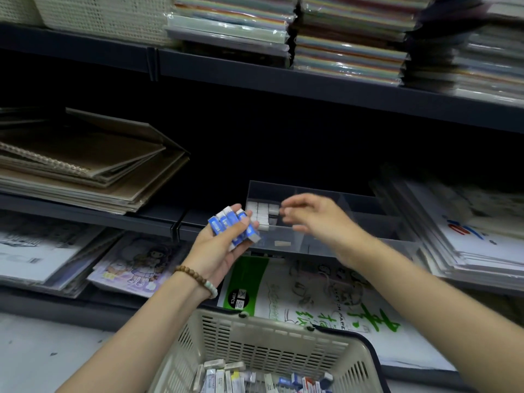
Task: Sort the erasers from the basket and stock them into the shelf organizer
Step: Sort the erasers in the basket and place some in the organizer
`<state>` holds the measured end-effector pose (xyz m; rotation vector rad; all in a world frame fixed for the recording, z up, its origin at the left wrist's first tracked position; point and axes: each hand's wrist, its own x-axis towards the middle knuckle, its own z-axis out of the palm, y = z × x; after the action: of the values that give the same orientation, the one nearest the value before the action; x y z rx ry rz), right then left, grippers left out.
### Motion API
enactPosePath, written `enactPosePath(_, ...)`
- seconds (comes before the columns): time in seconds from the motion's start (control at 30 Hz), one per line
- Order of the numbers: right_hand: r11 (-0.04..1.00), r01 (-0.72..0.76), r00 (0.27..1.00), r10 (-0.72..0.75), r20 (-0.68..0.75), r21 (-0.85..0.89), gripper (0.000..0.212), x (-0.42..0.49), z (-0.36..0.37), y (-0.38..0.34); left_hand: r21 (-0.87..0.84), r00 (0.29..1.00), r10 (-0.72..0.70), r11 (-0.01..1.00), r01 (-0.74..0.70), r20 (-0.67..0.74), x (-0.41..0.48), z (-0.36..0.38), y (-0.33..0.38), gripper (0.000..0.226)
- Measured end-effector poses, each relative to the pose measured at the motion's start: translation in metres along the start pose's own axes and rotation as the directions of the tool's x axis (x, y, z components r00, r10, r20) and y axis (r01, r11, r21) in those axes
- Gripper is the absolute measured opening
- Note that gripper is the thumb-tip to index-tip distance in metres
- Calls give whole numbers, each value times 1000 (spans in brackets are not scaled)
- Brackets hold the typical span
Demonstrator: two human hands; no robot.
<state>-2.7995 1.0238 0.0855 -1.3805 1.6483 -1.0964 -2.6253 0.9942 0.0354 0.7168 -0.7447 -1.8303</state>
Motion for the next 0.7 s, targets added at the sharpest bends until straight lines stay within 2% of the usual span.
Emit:
enactPosePath(0.07,996,7,992,-17,125,84,14,-26,4,11,55,995,-85,995,82,59,-11,5,-9,34)
enactPosePath(0.13,994,9,977,-32,213,107,27,-45,6,23,132,978,-180,977,165,103,-21,8,-19,37)
enactPosePath(0.2,994,11,967,-38,251,111,42,-57,5,32,187,960,-250,956,225,125,-28,11,-27,38)
enactPosePath(0.27,990,14,966,-50,253,142,49,-64,3,39,219,952,-281,943,250,123,-32,12,-34,43)
enactPosePath(0.37,972,-1,976,-51,214,234,43,-70,3,49,223,937,-321,932,287,137,-34,13,-39,38)
enactPosePath(0.53,923,5,996,-40,85,384,21,-67,-3,55,160,927,-342,934,318,155,-34,14,-40,27)
enactPosePath(0.7,935,26,997,-49,57,355,14,-67,-6,53,307,908,-409,879,365,93,-34,12,-41,35)
